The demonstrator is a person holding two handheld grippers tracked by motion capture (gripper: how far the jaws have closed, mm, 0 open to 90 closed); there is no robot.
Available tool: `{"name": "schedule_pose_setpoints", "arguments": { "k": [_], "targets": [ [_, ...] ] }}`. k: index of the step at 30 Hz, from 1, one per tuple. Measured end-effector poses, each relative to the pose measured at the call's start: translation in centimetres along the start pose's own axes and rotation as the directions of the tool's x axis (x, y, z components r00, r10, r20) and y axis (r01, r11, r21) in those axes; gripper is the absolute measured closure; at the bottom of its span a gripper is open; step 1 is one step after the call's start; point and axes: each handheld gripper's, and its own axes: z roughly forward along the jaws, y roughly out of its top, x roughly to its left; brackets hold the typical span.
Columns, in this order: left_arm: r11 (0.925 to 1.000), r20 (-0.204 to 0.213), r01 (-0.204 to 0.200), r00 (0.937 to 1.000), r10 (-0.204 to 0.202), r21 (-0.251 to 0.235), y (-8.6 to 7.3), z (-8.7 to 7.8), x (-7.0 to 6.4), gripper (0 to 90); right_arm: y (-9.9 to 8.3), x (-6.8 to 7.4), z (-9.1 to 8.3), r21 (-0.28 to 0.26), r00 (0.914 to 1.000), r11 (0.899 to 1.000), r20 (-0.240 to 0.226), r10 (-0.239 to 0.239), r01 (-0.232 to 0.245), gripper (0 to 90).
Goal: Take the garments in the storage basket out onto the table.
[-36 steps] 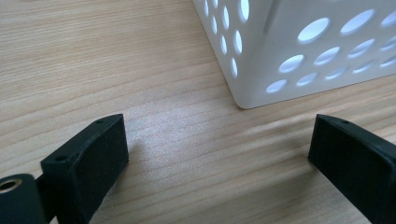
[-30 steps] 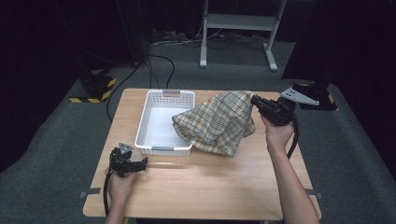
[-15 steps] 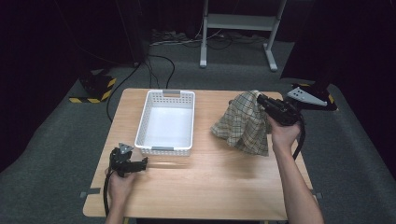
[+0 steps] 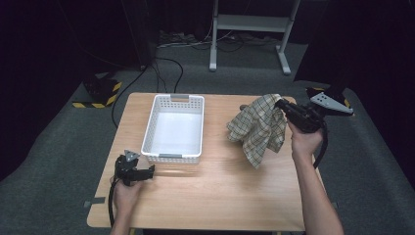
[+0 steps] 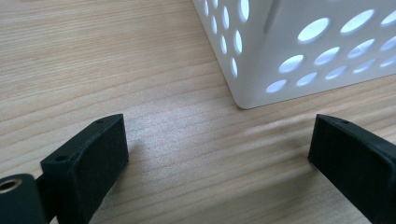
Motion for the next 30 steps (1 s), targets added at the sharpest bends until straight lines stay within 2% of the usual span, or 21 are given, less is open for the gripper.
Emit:
{"name": "schedule_pose_setpoints", "arguments": {
  "k": [18, 30],
  "targets": [
    [1.0, 0.0, 0.0, 1.0, 0.0, 0.0, 0.0, 0.0, 0.0, 4.9, 0.3, -1.3, -1.8, -0.006, 0.9992, 1.0, 0.036, 0.016, -0.016, 87.4],
    [1.0, 0.0, 0.0, 1.0, 0.0, 0.0, 0.0, 0.0, 0.0, 4.9, 0.5, -1.7, -2.6, 0.0, 0.9979, 1.0, 0.065, 0.005, -0.005, 87.3]
  ]
}}
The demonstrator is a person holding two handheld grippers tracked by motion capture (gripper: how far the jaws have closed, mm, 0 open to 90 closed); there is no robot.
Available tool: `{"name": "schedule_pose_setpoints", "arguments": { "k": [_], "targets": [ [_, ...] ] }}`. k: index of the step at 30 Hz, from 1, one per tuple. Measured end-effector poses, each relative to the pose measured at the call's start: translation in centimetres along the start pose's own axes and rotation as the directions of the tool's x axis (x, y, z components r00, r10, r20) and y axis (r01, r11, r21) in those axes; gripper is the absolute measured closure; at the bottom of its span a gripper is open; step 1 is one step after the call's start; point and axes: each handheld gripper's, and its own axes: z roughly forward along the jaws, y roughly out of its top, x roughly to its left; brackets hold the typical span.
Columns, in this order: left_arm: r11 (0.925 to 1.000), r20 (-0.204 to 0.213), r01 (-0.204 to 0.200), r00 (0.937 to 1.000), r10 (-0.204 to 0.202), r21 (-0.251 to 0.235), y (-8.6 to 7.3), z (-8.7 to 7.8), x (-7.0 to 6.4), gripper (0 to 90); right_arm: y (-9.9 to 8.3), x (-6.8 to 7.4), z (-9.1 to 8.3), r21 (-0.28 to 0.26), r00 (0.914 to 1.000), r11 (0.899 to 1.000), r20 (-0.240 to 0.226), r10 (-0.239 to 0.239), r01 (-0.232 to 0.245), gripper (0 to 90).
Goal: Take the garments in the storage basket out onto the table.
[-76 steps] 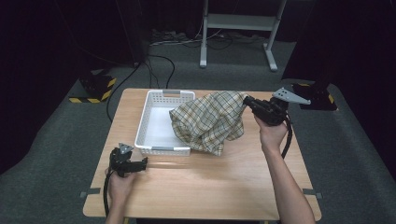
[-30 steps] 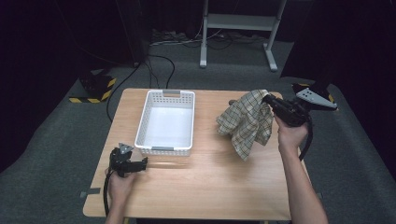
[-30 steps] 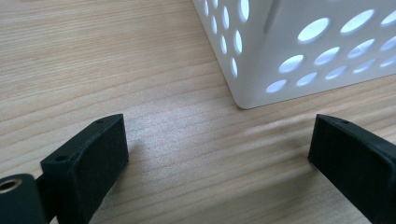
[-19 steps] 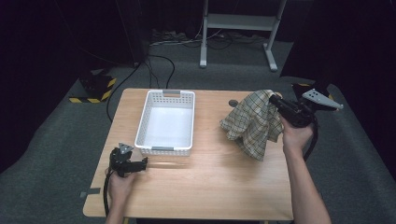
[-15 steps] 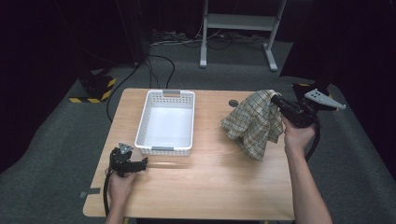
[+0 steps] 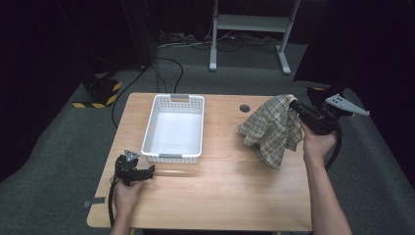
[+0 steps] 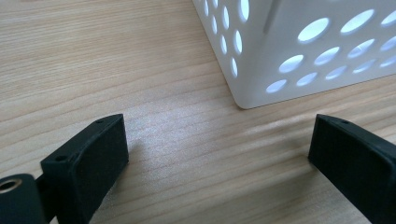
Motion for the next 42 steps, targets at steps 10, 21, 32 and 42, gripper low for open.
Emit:
{"name": "schedule_pose_setpoints", "arguments": {
  "k": [10, 21, 32, 42],
  "targets": [
    [1.0, 0.0, 0.0, 1.0, 0.0, 0.0, 0.0, 0.0, 0.0, 4.9, -0.3, -0.2, 0.0, 0.039, 0.9995, 0.999, 0.025, -0.017, 0.016, 87.2],
    [1.0, 0.0, 0.0, 1.0, 0.0, 0.0, 0.0, 0.0, 0.0, 4.9, -0.9, -0.6, 0.2, 0.08, 0.9995, 0.997, 0.033, 0.0, -0.002, 87.2],
    [1.0, 0.0, 0.0, 1.0, 0.0, 0.0, 0.0, 0.0, 0.0, 4.9, -1.7, -0.9, 0.3, 0.098, 0.9993, 0.995, 0.036, 0.005, -0.008, 87.1],
    [1.0, 0.0, 0.0, 1.0, 0.0, 0.0, 0.0, 0.0, 0.0, 4.9, -2.4, -0.9, 0.3, 0.113, 0.9993, 0.994, 0.038, 0.005, -0.009, 87.1]
  ]
}}
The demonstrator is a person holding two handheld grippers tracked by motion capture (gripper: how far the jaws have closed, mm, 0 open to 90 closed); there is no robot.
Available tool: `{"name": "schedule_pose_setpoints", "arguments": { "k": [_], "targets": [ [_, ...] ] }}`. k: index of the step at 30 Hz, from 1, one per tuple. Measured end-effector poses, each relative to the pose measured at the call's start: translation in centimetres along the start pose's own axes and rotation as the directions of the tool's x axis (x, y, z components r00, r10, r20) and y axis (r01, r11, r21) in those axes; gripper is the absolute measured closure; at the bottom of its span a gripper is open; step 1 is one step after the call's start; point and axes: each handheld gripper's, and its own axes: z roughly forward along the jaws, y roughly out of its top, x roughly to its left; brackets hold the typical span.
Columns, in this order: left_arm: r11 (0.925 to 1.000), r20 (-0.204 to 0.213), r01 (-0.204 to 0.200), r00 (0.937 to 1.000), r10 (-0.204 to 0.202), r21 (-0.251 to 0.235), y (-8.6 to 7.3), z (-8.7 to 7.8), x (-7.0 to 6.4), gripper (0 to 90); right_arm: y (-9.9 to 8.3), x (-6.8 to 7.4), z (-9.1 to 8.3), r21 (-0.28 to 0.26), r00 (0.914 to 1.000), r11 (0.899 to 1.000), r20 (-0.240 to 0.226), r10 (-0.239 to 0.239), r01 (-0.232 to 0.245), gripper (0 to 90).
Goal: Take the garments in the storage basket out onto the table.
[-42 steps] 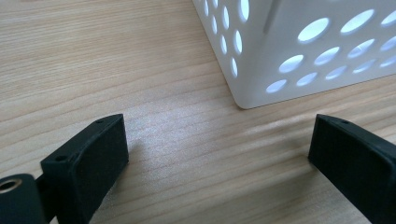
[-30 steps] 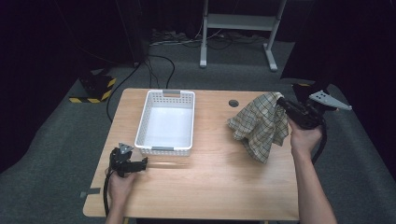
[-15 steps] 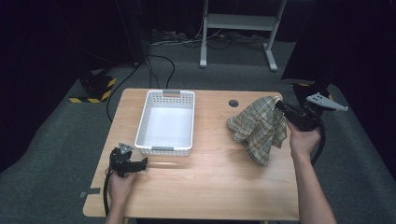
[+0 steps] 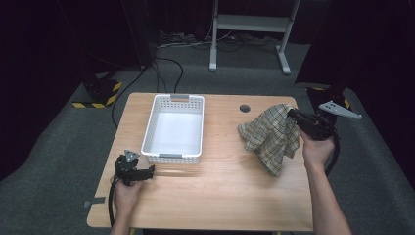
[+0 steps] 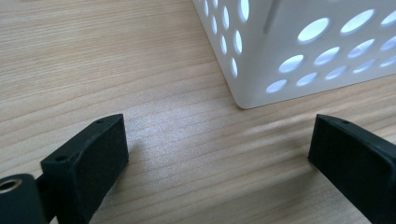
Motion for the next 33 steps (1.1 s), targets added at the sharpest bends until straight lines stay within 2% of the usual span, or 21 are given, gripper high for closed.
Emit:
{"name": "schedule_pose_setpoints", "arguments": {
  "k": [19, 33],
  "targets": [
    [1.0, 0.0, 0.0, 1.0, 0.0, 0.0, 0.0, 0.0, 0.0, 4.9, -1.0, 0.5, 0.5, 0.038, 0.9993, 0.999, 0.01, -0.036, 0.035, 87.0],
    [1.0, 0.0, 0.0, 1.0, 0.0, 0.0, 0.0, 0.0, 0.0, 4.9, -2.1, 0.5, 0.9, 0.063, 0.9994, 0.997, 0.007, -0.033, 0.033, 87.0]
  ]
}}
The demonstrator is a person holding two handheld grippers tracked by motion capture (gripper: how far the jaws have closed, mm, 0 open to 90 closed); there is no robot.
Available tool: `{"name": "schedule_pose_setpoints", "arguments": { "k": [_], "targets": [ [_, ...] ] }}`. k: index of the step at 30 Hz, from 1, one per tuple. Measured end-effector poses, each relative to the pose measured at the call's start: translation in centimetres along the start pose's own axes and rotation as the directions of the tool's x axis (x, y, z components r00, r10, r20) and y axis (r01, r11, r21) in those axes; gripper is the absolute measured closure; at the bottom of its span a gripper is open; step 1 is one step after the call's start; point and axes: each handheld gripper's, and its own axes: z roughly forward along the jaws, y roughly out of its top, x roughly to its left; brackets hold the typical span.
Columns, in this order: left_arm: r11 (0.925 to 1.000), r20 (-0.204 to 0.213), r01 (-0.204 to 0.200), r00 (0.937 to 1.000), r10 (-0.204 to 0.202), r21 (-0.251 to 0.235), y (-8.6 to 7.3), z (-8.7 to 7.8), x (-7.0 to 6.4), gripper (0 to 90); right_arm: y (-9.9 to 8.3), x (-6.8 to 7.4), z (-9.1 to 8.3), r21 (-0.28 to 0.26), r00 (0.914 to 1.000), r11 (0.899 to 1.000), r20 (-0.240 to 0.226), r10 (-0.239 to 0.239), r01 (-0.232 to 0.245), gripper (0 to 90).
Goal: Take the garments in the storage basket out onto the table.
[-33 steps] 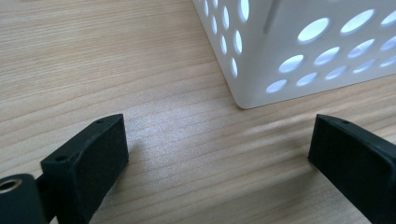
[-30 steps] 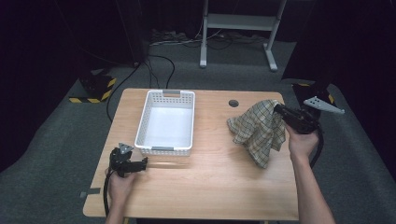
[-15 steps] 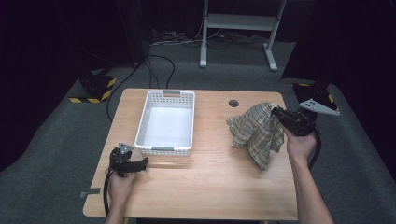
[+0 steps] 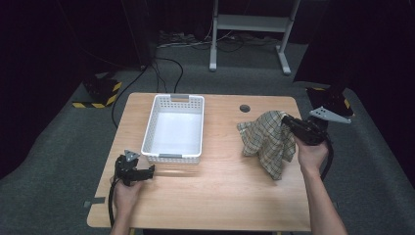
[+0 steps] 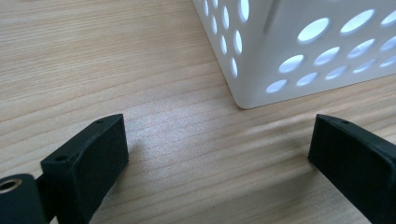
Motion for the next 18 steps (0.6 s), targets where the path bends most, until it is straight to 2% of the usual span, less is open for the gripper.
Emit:
{"name": "schedule_pose_setpoints", "arguments": {
  "k": [18],
  "targets": [
    [1.0, 0.0, 0.0, 1.0, 0.0, 0.0, 0.0, 0.0, 0.0, 4.9, -1.8, -0.1, 0.5, 0.025, 0.9999, 1.0, 0.006, 0.01, -0.01, 86.7]
  ]
}}
